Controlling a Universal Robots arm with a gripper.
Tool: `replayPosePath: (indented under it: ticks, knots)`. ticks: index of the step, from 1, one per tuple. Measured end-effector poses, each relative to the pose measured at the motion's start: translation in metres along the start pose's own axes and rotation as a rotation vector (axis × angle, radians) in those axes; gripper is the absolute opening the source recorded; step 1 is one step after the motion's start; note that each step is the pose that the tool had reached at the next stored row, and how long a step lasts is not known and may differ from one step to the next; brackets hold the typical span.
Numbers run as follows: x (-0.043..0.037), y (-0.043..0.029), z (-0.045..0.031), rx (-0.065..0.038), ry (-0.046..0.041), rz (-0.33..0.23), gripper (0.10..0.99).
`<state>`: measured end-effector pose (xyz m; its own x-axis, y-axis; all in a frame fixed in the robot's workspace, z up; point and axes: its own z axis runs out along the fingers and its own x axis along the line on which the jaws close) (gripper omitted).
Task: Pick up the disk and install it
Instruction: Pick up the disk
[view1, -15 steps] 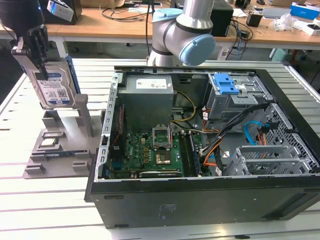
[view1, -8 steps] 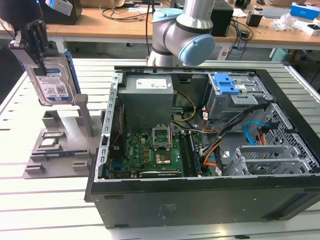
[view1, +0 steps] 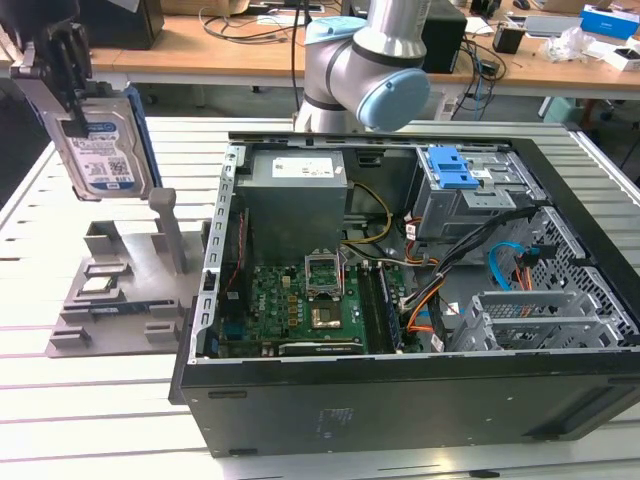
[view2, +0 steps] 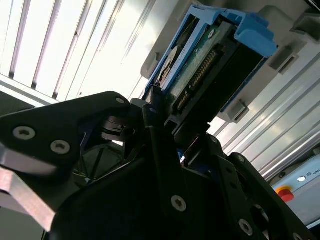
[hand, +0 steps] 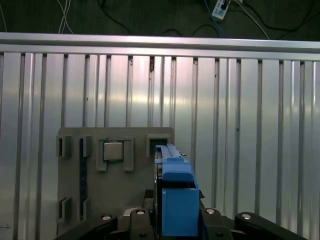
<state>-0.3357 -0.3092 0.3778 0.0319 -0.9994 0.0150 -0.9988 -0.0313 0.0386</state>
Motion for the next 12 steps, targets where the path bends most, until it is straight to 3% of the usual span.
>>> replayPosePath:
  ticks: [12]
  knots:
    - [-0.0025, 0.0004, -0.0255, 0.000, 0.0000, 0.000, 0.369]
